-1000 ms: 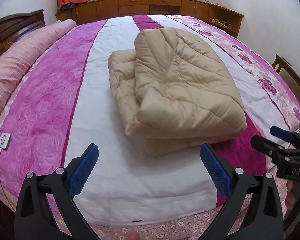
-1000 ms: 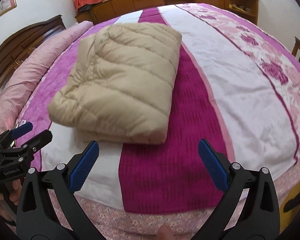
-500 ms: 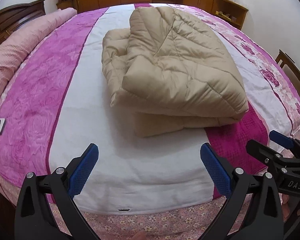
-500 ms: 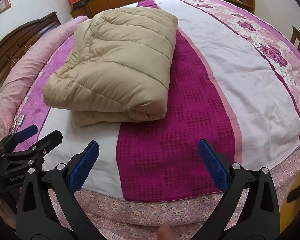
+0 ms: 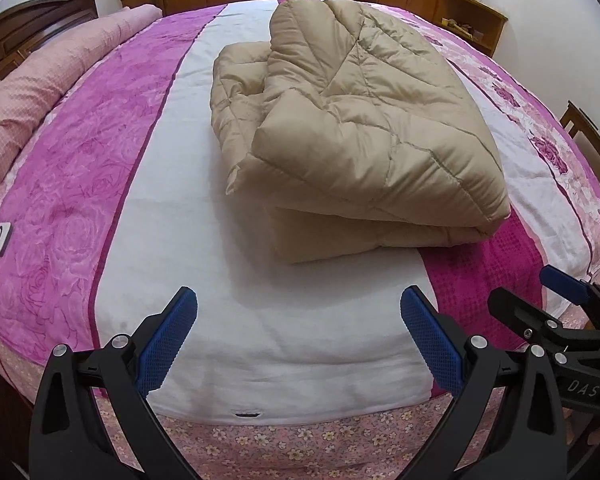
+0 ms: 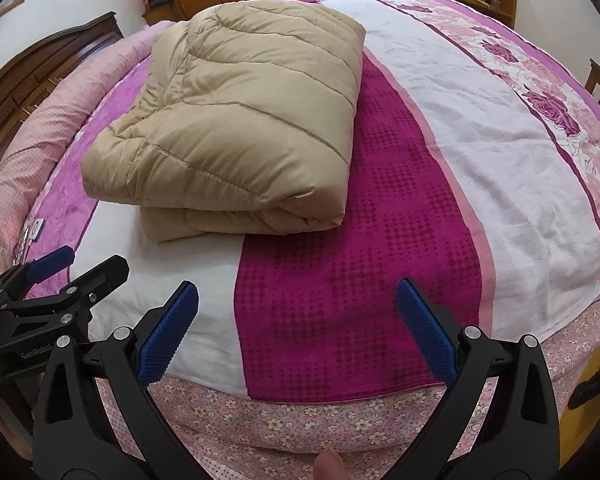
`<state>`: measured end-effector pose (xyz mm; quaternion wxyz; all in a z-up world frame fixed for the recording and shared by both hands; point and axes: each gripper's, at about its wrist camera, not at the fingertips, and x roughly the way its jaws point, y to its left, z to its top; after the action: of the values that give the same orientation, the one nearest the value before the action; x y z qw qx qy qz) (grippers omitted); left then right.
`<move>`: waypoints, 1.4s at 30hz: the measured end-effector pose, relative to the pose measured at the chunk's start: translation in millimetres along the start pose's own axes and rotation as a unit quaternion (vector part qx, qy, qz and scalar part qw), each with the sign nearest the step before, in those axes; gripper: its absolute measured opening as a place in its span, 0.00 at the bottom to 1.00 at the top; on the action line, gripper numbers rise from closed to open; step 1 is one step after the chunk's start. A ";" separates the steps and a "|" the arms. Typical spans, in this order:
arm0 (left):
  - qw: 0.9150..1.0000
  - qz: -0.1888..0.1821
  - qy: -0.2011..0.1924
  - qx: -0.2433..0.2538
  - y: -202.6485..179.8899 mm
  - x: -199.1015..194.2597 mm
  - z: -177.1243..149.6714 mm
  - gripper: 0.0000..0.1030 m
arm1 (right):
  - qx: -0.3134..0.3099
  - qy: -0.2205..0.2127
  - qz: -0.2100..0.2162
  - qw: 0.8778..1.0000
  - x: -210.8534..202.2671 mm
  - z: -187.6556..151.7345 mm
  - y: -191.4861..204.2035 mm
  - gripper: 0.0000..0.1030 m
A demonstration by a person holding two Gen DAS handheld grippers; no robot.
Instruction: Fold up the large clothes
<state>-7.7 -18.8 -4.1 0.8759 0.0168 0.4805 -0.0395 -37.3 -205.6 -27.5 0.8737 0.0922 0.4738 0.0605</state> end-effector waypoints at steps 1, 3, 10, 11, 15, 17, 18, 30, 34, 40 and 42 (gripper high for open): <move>1.000 0.001 0.000 0.001 -0.4 -0.1 0.0 0.95 | 0.000 0.000 0.000 1.000 0.0 -0.1 0.1 0.95; 1.000 0.003 0.000 0.003 -1.3 -0.2 0.1 0.95 | -0.003 0.000 -0.001 1.000 0.4 -0.2 1.1 0.96; 1.000 0.013 0.000 0.008 -2.6 0.4 1.4 0.95 | -0.004 0.003 -0.001 1.000 2.2 -0.2 1.7 0.96; 1.000 0.012 -0.001 0.007 -2.3 -0.3 1.9 0.95 | -0.005 0.004 -0.002 1.000 2.6 -0.1 2.1 0.96; 1.000 0.013 -0.006 0.005 -1.0 -1.7 3.7 0.95 | -0.007 0.005 -0.002 1.000 2.8 0.2 3.4 0.96; 1.000 0.013 -0.006 0.005 -1.2 -1.5 3.4 0.95 | -0.006 0.005 -0.003 1.000 2.7 0.0 3.3 0.96; 1.000 0.013 -0.005 0.004 -1.1 -1.3 3.6 0.95 | -0.006 0.005 -0.002 1.000 2.7 0.1 3.4 0.96; 1.000 0.013 -0.001 0.006 -3.4 -2.0 2.1 0.95 | -0.003 0.002 0.002 1.000 1.1 1.5 2.0 0.96; 1.000 0.013 -0.001 0.006 -4.3 -2.6 2.4 0.94 | -0.002 0.001 0.005 1.000 0.2 1.8 1.0 0.96; 1.000 0.012 0.001 0.005 -3.7 -2.7 3.0 0.94 | -0.002 0.004 0.004 1.000 0.7 1.3 -0.3 0.95; 1.000 0.012 0.001 0.005 -3.2 -2.5 3.1 0.94 | -0.003 0.003 0.004 1.000 0.5 1.1 -0.3 0.96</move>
<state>-6.7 -22.0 -0.3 0.8758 0.0268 0.4810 -0.0307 -36.1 -206.0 -27.3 0.8722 0.0914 0.4761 0.0652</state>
